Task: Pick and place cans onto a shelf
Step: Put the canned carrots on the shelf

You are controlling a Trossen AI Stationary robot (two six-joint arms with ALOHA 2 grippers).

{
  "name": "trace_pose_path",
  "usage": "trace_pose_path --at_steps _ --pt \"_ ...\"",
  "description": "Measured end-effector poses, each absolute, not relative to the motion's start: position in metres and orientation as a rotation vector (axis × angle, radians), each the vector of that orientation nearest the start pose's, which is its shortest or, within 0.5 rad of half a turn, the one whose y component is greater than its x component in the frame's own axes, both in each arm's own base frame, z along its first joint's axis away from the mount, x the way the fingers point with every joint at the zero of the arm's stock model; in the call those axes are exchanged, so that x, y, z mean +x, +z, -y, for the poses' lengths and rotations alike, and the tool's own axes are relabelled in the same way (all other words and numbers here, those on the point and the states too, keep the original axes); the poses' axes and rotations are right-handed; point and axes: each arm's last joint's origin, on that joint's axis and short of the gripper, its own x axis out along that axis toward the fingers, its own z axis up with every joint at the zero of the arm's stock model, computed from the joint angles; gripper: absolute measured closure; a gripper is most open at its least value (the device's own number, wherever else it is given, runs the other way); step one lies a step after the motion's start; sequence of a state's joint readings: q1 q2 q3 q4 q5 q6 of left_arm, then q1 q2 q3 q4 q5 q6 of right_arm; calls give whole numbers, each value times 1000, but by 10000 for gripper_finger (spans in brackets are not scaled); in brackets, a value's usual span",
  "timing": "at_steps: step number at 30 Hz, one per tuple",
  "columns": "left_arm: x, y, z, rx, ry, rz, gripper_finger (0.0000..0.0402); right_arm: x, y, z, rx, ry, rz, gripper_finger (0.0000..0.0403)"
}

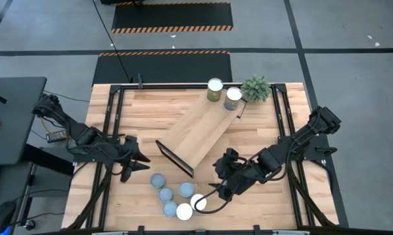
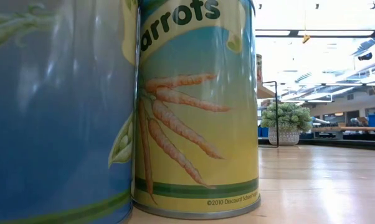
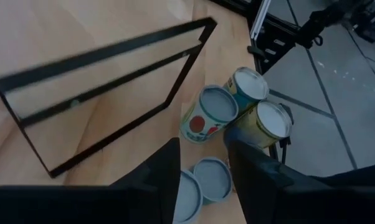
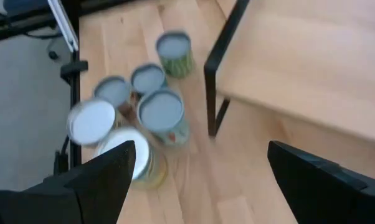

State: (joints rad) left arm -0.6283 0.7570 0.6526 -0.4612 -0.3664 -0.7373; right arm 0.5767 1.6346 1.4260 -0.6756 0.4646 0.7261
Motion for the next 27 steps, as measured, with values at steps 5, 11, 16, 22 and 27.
trace_pose_path --at_steps 5,11,16,22,27 --pt "135 260 87 -495 -57 -547 260 293 289 -182 250 -144 -831 30" --pt "135 260 87 -518 -48 -539 260 288 266 -183 253 -143 -866 29" --pt "135 259 88 -542 -63 -553 260 291 254 -193 271 -50 -798 22" --pt "135 259 88 -568 -56 -557 260 299 230 -212 211 50 -752 20" --pt "135 260 88 -590 -54 -554 260 322 216 -223 154 71 -795 20"
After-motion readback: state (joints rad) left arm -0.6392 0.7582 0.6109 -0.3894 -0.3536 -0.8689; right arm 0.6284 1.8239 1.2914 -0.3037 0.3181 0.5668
